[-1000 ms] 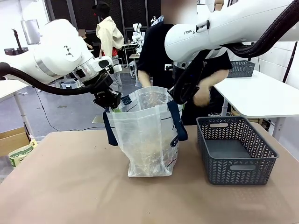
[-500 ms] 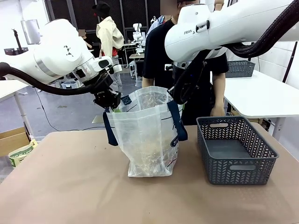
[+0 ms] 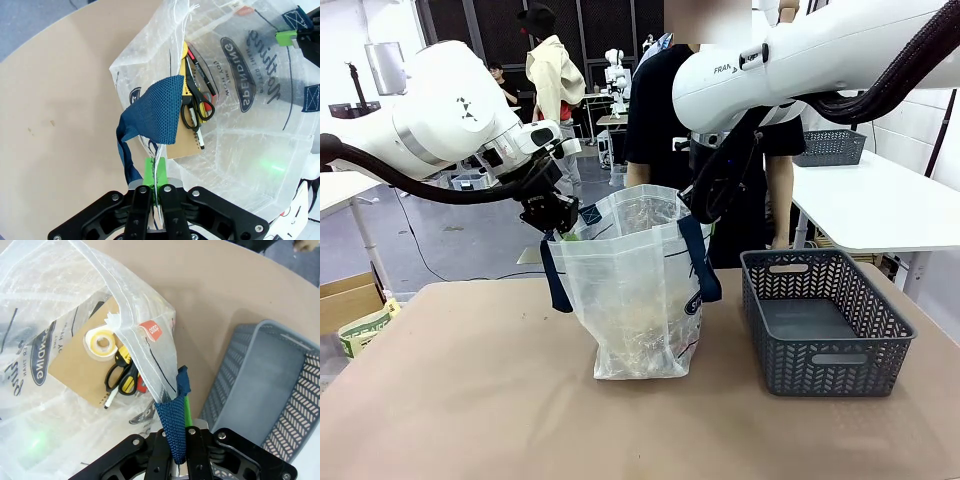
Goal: Transfer purchased items from the store into the shopping bag.
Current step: Move the Reusable shopping bag to the right side of the table.
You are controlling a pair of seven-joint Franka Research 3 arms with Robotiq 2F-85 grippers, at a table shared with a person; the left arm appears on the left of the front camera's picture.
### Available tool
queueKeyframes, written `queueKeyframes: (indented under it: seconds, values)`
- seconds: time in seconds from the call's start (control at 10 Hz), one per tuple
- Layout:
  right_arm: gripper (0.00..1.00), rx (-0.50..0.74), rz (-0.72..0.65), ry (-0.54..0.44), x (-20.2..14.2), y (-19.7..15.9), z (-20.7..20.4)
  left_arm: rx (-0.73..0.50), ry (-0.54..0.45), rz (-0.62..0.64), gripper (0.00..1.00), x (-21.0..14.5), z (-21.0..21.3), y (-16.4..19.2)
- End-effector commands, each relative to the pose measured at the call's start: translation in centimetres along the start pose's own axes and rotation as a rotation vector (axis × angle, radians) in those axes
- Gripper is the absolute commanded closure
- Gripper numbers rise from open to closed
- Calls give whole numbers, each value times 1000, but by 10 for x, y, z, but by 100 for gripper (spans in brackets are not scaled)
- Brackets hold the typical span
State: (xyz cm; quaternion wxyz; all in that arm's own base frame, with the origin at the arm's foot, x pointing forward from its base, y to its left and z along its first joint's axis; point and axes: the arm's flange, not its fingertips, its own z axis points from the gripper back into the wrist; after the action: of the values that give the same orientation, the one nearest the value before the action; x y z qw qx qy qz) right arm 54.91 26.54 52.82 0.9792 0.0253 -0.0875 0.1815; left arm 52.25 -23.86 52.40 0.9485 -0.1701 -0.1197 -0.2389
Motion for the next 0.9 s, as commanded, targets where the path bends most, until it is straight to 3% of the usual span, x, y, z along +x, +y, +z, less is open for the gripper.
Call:
queueKeyframes:
  seconds: [0.0, 0.8]
  values:
    - [100, -1, -3, -1, 0, -2, -1, 0, -4, 12, 100, 0, 1, 1]
    - [100, -1, -3, -1, 0, -2, -1, 0, -4, 12, 100, 0, 1, 1]
